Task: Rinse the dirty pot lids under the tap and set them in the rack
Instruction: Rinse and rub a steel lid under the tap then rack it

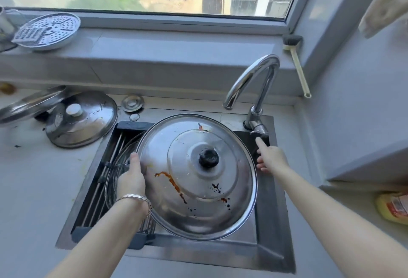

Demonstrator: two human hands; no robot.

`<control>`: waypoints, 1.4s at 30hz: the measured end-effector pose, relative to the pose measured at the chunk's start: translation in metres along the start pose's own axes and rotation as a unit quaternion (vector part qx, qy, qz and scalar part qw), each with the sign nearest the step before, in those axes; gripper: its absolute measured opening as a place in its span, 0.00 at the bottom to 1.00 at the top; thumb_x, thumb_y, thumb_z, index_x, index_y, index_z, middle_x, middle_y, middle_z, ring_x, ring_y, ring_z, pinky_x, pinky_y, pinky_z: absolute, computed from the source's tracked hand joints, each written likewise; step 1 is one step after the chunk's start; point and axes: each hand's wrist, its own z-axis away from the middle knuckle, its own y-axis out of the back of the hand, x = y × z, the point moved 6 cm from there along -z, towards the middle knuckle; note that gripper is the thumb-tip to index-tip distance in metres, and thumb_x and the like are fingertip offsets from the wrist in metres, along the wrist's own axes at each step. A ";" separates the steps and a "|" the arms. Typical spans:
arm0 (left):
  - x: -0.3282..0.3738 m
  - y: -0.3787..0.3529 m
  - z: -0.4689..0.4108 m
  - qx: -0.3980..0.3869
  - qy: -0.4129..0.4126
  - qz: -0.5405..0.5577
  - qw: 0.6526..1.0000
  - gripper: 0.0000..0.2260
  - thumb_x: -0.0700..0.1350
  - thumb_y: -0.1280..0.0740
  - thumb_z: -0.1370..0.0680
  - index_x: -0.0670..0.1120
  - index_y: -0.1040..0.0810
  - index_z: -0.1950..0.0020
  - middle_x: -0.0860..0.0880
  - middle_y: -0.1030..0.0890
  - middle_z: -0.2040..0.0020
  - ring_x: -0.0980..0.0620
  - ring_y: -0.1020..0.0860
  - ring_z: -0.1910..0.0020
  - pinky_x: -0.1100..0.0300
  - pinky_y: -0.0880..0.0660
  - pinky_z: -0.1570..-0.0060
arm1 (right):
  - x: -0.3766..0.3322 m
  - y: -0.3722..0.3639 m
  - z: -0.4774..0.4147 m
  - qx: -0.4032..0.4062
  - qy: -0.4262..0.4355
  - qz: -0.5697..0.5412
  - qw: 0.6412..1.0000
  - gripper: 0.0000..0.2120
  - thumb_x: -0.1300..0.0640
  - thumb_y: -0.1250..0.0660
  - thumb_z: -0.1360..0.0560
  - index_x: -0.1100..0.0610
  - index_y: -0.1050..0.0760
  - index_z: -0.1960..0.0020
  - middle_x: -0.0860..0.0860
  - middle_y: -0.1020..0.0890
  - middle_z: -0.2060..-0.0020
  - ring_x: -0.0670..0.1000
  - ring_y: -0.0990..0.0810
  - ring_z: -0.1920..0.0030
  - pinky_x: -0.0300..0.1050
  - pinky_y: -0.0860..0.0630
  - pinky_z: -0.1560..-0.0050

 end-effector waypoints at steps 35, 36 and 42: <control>0.025 -0.045 0.004 -0.064 -0.090 -0.063 0.992 0.23 0.58 0.42 0.23 0.45 0.32 0.72 0.51 0.29 0.72 0.54 0.30 0.71 0.62 0.36 0.71 | -0.021 -0.037 -0.033 0.006 -0.079 0.194 0.978 0.28 0.43 0.48 0.23 0.66 0.35 0.37 0.61 0.26 0.44 0.61 0.26 0.45 0.51 0.29 0.43; 0.024 -0.045 0.004 -0.068 -0.096 -0.070 0.991 0.24 0.58 0.42 0.23 0.42 0.30 0.71 0.50 0.27 0.72 0.52 0.29 0.70 0.62 0.35 0.70 | -0.028 -0.044 -0.021 0.013 -0.048 0.255 0.966 0.33 0.42 0.48 0.23 0.67 0.41 0.31 0.63 0.32 0.35 0.62 0.32 0.36 0.52 0.34 0.37; 0.023 -0.053 0.022 -0.089 -0.143 -0.095 0.981 0.27 0.55 0.44 0.21 0.34 0.27 0.67 0.42 0.27 0.71 0.48 0.31 0.71 0.62 0.33 0.72 | -0.061 -0.124 0.080 -0.097 0.292 0.364 0.879 0.37 0.37 0.56 0.23 0.60 0.63 0.25 0.58 0.62 0.25 0.54 0.65 0.26 0.46 0.67 0.30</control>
